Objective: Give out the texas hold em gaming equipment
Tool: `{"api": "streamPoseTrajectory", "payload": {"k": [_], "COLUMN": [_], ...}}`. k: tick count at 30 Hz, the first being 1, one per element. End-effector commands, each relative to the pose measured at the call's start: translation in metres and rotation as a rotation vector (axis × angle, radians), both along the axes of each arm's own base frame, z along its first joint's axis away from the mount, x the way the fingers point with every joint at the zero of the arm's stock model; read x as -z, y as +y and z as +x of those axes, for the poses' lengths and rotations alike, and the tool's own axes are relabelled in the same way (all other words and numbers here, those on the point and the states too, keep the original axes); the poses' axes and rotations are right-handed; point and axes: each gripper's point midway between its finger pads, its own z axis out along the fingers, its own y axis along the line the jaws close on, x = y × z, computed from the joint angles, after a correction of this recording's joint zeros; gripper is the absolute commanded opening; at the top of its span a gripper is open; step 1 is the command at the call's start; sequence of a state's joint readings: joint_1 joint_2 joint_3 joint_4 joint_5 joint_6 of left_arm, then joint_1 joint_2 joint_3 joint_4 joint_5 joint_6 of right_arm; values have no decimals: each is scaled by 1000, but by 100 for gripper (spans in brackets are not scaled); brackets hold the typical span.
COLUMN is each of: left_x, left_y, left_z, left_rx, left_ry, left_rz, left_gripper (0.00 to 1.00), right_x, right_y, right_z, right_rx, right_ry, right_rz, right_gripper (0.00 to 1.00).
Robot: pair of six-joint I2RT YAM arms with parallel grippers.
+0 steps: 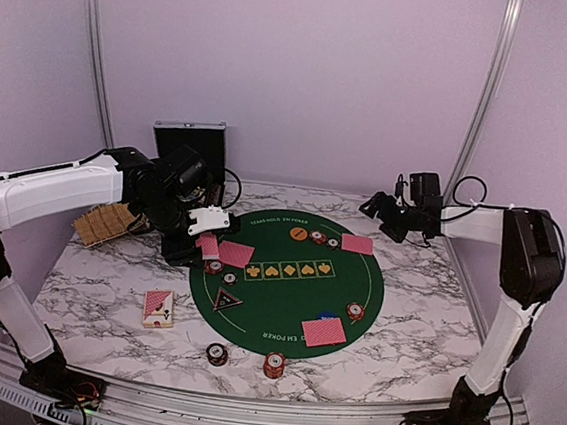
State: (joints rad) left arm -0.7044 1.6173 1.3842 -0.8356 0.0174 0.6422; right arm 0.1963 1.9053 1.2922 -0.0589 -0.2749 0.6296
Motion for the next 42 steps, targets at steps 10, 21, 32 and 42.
{"api": "streamPoseTrajectory", "payload": {"k": [10,21,32,42], "left_x": [-14,-17,-17,-19], "left_y": [-8,-9,-9,-11], "left_z": [2,4,3,4], "left_rx": [-1,-3,-3,-4], "left_ry": [-13,-19,-17,-16], "left_rz": [-39,-46,-46,-58], "left_gripper": [0,0,0,0], "right_x": [-52,-52,-55,-54], "right_y": [210,301,342,363], "right_z": [-150,-207,-216,-215], "right_rx": [-593,-797,-867,-898], "right_ry": [36,118,139,160], "right_rz": [542,738,809,843], "right_gripper": [91,91,91,90]}}
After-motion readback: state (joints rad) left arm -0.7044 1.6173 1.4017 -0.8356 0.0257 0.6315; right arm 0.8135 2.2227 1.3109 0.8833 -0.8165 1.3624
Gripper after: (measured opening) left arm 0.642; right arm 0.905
